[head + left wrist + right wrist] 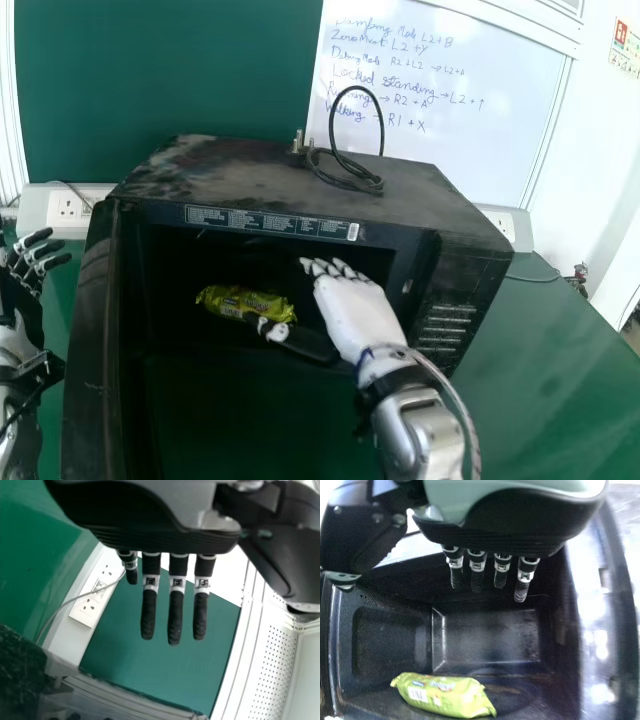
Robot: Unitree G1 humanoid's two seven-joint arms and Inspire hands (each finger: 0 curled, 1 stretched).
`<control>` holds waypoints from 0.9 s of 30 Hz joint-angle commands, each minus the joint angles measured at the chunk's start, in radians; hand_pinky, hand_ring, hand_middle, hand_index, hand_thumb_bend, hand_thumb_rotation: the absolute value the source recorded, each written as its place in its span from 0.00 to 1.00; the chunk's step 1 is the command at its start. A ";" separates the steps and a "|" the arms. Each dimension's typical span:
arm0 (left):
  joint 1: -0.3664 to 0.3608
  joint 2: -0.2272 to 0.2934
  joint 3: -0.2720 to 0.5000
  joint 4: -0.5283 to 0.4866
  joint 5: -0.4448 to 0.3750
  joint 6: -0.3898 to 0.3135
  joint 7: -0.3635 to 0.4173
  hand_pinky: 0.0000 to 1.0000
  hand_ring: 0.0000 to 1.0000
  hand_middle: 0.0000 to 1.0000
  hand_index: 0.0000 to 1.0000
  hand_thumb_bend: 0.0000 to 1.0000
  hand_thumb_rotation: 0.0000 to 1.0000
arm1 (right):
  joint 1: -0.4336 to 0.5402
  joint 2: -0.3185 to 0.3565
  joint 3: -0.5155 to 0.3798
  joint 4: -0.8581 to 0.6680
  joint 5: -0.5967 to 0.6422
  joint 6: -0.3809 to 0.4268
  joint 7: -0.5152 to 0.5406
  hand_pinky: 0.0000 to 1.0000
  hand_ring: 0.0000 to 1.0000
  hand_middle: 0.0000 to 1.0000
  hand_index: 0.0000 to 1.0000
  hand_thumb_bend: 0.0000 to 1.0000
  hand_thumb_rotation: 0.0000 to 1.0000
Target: Put biscuit inside oven
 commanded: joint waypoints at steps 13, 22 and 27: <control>-0.006 0.010 0.009 -0.002 -0.005 -0.004 -0.011 0.47 0.50 0.52 0.55 0.88 0.93 | 0.335 -0.011 -0.271 -0.182 0.344 -0.289 -0.205 0.76 0.87 0.91 0.94 0.85 0.87; -0.005 0.026 0.022 0.010 -0.022 -0.004 -0.034 0.47 0.51 0.52 0.56 0.88 0.94 | 0.479 -0.044 -0.512 -0.129 0.884 -0.500 -0.183 0.74 0.83 0.87 0.91 0.89 0.89; 0.006 0.051 0.042 0.024 -0.051 -0.002 -0.091 0.47 0.50 0.52 0.55 0.86 0.95 | 0.483 -0.137 -0.635 -0.105 1.202 -0.457 -0.021 0.77 0.84 0.87 0.90 0.92 0.88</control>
